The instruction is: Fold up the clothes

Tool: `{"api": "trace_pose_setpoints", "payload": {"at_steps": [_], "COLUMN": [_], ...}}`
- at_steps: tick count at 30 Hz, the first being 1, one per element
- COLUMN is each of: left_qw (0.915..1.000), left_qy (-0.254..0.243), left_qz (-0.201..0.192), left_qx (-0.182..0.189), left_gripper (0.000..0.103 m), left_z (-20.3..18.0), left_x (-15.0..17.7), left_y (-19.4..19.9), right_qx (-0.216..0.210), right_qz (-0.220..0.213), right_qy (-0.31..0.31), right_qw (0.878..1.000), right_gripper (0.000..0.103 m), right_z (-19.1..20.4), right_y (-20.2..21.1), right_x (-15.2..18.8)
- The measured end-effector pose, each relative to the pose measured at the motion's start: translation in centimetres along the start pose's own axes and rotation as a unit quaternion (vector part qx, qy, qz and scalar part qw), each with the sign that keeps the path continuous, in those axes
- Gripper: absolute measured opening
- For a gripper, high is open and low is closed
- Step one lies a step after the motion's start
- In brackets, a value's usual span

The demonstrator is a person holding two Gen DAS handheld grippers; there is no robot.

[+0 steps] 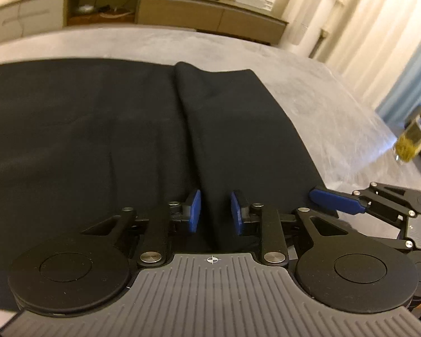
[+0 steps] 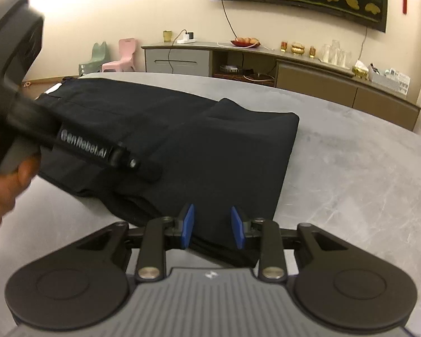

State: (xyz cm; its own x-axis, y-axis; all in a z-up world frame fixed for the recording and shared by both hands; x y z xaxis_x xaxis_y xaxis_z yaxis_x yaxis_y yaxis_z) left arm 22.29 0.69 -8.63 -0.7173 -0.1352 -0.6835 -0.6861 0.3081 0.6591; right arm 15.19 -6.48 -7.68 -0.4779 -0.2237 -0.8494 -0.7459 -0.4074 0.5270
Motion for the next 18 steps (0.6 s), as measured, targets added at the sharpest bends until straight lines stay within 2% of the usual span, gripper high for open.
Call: {"api": "trace_pose_setpoints", "payload": {"at_steps": [4,6,8,10,11,12,14,16,18], "left_qw": [0.9991,0.9968,0.9923,0.986,0.9817,0.9761,0.9577,0.9317,0.9011], "left_qy": [0.04,0.076,0.115,0.152,0.172,0.195,0.254,0.318,0.378], "left_qz": [-0.011,-0.026,-0.046,-0.066,-0.077,-0.089,-0.117,-0.149,-0.178], "left_qx": [0.002,0.001,-0.004,-0.016,-0.026,-0.038,-0.069,-0.094,-0.116], "left_gripper": [0.021,0.029,0.035,0.041,0.041,0.042,0.045,0.045,0.048], "left_z": [1.3,2.9,5.5,8.9,10.9,13.1,18.3,23.4,28.5], "left_x": [0.2,0.3,0.5,0.9,1.2,1.7,3.0,4.7,6.5], "left_y": [1.9,3.9,6.8,10.0,11.7,13.4,17.0,20.6,24.0], "right_qx": [0.01,0.018,0.038,0.048,0.048,0.047,0.043,0.036,0.011], "right_qz": [0.012,0.026,0.02,0.002,-0.007,-0.017,-0.027,-0.038,-0.042], "right_qy": [-0.015,-0.018,-0.022,-0.005,0.003,0.012,0.033,0.073,0.11], "right_qw": [1.0,0.999,0.999,0.999,0.999,0.999,0.998,0.996,0.993], "right_gripper": [0.03,0.031,0.032,0.036,0.042,0.046,0.047,0.051,0.056], "right_z": [-0.6,-0.8,-0.7,0.3,1.0,1.9,3.9,6.9,11.0], "right_y": [-1.3,-2.0,-1.6,-1.0,-0.7,-0.4,0.0,0.3,0.2], "right_x": [-0.2,-0.4,-1.3,-2.8,-3.5,-4.1,-5.0,-5.6,-5.8]}}
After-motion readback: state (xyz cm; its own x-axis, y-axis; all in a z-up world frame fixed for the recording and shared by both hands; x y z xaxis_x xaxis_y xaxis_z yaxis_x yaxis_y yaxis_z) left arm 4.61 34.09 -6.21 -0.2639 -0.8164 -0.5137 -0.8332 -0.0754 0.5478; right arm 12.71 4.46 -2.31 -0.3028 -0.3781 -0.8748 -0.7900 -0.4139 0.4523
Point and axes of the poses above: each gripper's, at about its wrist camera, not at the fingertips, and y roughly against the way its jaws point, z to its left, x to its underside, the point moved 9 cm from there along -y, roughly the way its jaws point, and after that the axes turned 6 degrees about -z, right-handed, at the moved point
